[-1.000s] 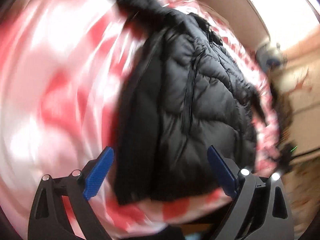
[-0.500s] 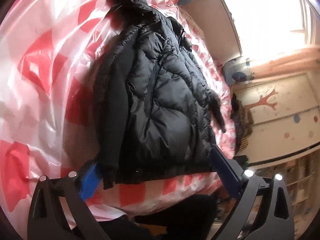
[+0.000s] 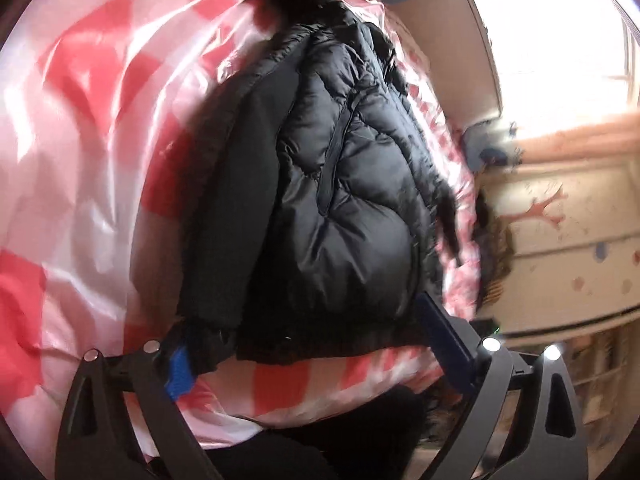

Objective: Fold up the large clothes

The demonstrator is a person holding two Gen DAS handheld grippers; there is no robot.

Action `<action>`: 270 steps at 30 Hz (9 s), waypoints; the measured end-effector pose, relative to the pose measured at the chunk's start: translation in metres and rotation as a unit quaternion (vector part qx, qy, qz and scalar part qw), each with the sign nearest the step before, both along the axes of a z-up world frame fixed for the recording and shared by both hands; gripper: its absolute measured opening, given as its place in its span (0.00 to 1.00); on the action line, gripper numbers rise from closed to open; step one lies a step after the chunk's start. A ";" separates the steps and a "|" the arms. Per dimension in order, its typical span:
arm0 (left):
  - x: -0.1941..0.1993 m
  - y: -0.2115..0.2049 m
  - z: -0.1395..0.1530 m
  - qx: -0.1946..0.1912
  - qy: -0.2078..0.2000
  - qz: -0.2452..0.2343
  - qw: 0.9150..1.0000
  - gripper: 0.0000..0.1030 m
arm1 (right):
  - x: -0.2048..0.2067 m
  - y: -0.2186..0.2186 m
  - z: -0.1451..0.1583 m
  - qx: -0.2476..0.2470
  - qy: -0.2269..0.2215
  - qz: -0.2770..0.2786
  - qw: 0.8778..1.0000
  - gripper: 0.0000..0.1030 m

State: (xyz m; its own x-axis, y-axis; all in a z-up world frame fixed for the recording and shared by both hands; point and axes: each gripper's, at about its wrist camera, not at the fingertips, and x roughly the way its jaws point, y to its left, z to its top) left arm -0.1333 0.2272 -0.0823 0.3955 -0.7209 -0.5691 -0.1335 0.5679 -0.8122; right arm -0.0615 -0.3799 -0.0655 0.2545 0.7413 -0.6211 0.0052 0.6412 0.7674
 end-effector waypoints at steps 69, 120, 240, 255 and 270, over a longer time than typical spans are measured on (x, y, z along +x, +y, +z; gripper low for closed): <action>0.020 -0.123 0.127 0.232 -0.165 -0.051 0.957 0.93 | 0.008 0.061 0.044 -0.108 -0.012 0.084 0.990 0.76; 0.174 -0.256 0.034 0.226 -0.218 0.029 0.949 0.93 | 0.185 -0.356 0.100 -0.015 -0.252 -0.437 0.863 0.04; 0.174 -0.056 0.101 0.354 -0.149 0.306 0.871 0.93 | 0.258 0.343 0.026 0.038 -0.143 0.151 0.977 0.92; 0.200 -0.086 0.088 0.489 -0.152 0.150 0.846 0.93 | 0.258 0.283 0.009 -0.014 -0.109 0.045 0.993 0.93; 0.275 -0.133 0.009 0.671 -0.140 -0.142 0.714 0.93 | 0.207 0.198 0.006 0.104 -0.112 -0.066 0.986 0.93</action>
